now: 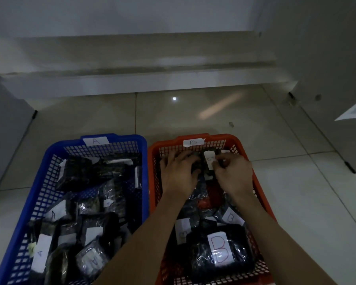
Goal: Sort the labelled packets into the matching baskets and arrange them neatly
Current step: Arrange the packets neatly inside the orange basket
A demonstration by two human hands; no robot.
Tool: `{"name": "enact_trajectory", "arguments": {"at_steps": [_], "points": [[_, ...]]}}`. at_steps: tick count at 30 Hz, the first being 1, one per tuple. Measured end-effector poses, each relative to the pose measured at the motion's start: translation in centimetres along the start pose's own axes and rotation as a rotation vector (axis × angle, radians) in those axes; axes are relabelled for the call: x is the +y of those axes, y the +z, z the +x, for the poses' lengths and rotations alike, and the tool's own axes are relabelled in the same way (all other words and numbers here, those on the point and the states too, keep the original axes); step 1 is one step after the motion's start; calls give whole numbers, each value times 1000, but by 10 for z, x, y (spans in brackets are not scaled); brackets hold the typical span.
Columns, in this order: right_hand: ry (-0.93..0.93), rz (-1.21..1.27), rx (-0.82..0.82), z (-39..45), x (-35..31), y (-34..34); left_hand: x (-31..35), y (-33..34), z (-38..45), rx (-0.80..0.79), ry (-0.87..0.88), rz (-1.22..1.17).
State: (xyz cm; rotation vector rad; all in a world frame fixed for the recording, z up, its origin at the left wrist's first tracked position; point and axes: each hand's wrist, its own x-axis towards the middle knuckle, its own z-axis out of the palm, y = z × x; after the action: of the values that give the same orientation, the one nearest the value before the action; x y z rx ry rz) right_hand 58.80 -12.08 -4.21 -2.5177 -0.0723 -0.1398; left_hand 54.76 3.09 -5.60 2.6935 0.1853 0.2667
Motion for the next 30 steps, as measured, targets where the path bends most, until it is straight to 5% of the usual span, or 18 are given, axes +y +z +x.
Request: {"name": "enact_trajectory", "arguments": {"at_steps": [6, 11, 16, 18, 30], "points": [[-45, -25, -72, 3, 0, -2, -1, -10, 3, -101, 5, -65], [-125, 58, -110, -6, -10, -37, -6, -35, -8, -163, 56, -382], [-223, 180, -898, -42, 9, -95, 11, -85, -82, -461, 47, -565], [-213, 99, -1068, -64, 26, -107, 14, -92, -113, -567, 27, -530], [-315, 71, -726, -119, 33, -93, 38, -80, -162, -340, -123, -456]]}}
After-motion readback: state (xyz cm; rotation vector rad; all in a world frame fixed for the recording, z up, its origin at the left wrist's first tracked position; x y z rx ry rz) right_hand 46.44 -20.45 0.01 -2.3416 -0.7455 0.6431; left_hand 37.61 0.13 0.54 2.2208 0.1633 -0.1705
